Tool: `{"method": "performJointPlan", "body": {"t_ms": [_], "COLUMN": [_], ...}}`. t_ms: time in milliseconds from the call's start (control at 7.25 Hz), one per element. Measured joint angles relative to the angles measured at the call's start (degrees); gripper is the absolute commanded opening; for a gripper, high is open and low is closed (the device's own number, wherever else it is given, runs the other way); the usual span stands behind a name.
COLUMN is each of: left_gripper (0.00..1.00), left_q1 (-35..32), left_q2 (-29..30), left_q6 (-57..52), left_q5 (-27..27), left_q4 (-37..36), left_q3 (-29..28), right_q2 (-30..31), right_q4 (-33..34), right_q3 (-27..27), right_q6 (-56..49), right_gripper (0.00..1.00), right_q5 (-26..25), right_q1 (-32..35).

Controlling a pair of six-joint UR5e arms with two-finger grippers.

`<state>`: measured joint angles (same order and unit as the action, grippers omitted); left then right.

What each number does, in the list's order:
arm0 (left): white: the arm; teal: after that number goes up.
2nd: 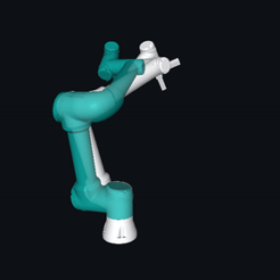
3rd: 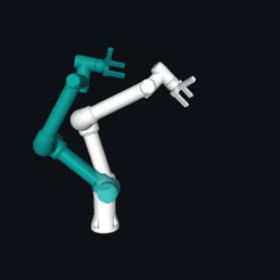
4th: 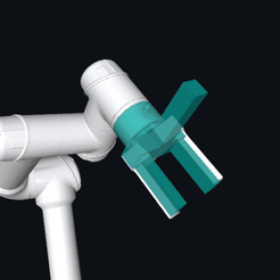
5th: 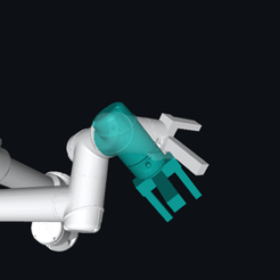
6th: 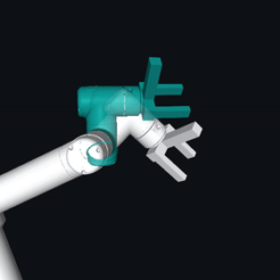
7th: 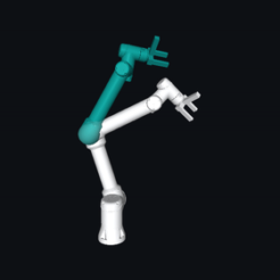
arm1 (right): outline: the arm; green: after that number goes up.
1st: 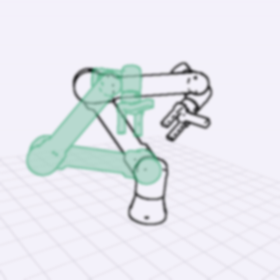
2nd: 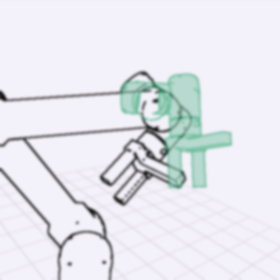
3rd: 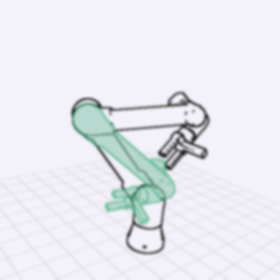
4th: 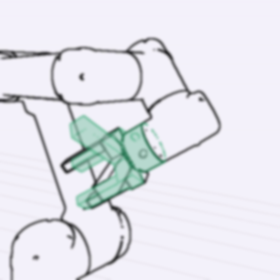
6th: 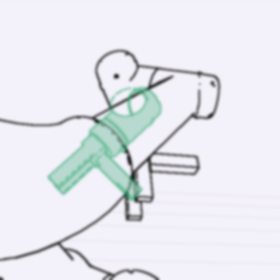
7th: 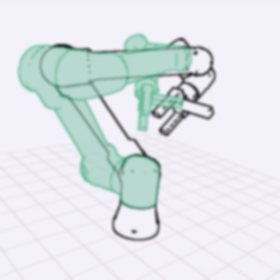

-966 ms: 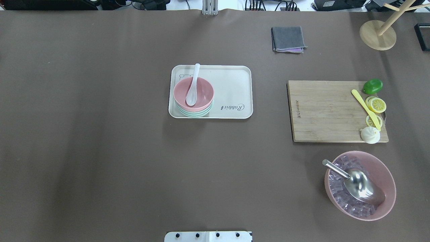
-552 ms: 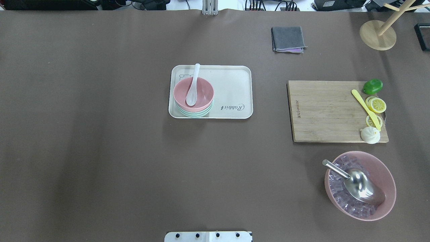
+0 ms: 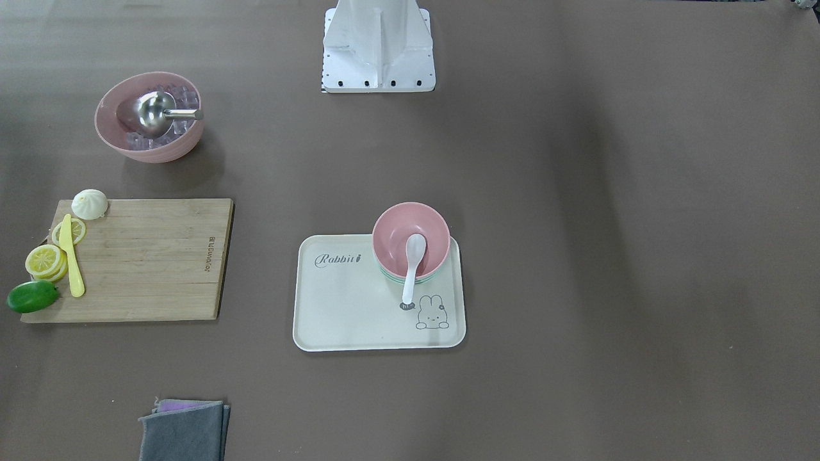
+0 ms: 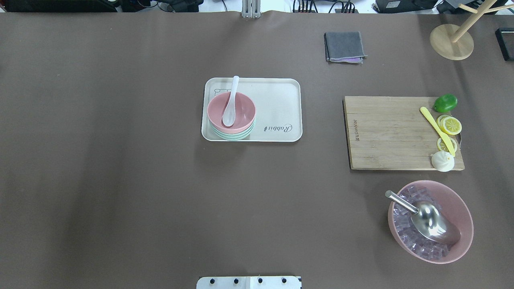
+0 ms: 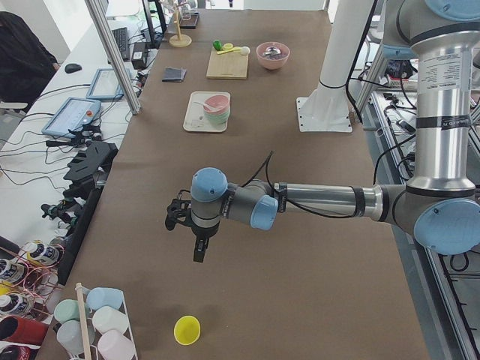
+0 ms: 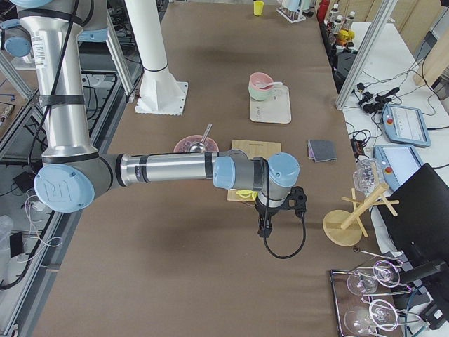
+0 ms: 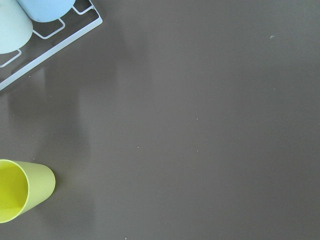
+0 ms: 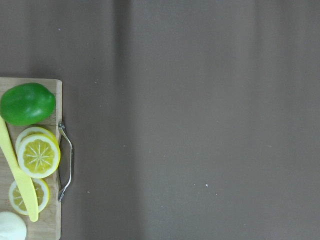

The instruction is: Stack pink bowl on green and place spoon

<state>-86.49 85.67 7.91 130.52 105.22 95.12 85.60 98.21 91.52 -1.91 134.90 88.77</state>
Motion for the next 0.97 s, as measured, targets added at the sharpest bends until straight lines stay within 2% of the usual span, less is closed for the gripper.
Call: {"method": "performJointPlan", "body": {"t_ms": [966], "left_gripper": [0.98], "left_q1": [0.0], "left_q2": [0.2], "left_q6": [-0.1], "left_q5": [0.0], "left_q4": [0.0], "left_q3": [-0.2], "right_q2": [-0.1], "right_q4": [0.0], "right_q3": [0.1], "right_q6": [-0.2], "right_gripper": [1.00], "right_q5": [0.7], "right_q1": [0.4]}}
